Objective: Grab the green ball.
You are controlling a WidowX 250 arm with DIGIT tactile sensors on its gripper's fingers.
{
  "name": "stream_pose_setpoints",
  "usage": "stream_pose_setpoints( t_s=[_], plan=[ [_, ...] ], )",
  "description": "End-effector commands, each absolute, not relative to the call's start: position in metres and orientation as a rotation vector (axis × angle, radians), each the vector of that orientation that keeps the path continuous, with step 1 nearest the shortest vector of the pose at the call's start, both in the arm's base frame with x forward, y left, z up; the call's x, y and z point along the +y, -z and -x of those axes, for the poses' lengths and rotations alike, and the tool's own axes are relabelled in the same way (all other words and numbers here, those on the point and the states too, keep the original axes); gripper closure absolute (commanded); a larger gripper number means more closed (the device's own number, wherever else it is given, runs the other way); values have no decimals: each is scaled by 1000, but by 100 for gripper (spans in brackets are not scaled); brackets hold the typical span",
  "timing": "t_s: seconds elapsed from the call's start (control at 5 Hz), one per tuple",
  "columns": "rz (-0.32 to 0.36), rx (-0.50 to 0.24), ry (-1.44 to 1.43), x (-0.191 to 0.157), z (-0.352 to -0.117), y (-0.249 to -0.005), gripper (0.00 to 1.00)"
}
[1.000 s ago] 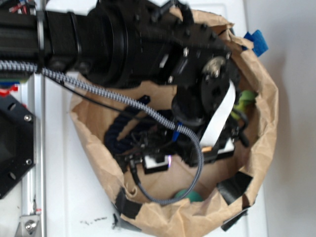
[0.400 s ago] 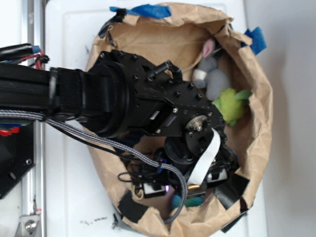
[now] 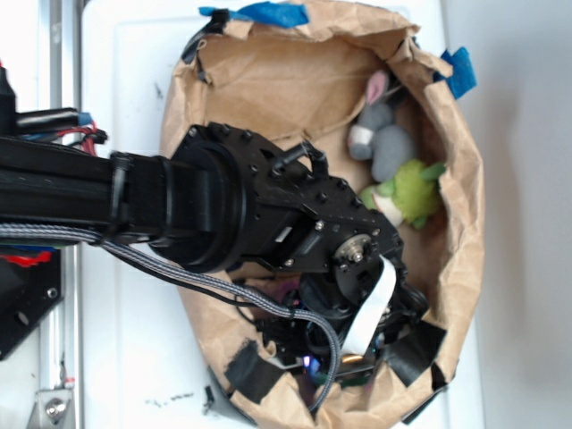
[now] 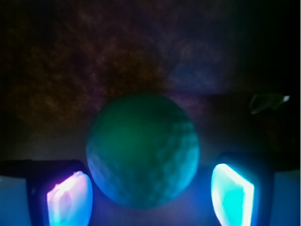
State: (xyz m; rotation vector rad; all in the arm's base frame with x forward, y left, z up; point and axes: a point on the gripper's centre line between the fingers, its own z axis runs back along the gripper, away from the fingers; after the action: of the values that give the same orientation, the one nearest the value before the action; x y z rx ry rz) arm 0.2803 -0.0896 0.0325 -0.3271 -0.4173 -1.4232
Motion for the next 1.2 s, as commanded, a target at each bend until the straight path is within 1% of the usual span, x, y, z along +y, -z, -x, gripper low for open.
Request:
stream_pose_setpoints(
  t_s=[0.0, 0.2, 0.4, 0.6, 0.8, 1.0],
  plan=[
    [429, -486, 1474, -111, -278, -48, 100],
    [444, -491, 1468, -110, -277, -48, 100],
    [443, -489, 1466, -110, -276, -48, 100],
    [413, -517, 1455, -98, -276, -64, 100],
    [293, -516, 1436, -75, -277, -90, 100],
    [260, -428, 1370, -51, -274, -107, 100]
  ],
)
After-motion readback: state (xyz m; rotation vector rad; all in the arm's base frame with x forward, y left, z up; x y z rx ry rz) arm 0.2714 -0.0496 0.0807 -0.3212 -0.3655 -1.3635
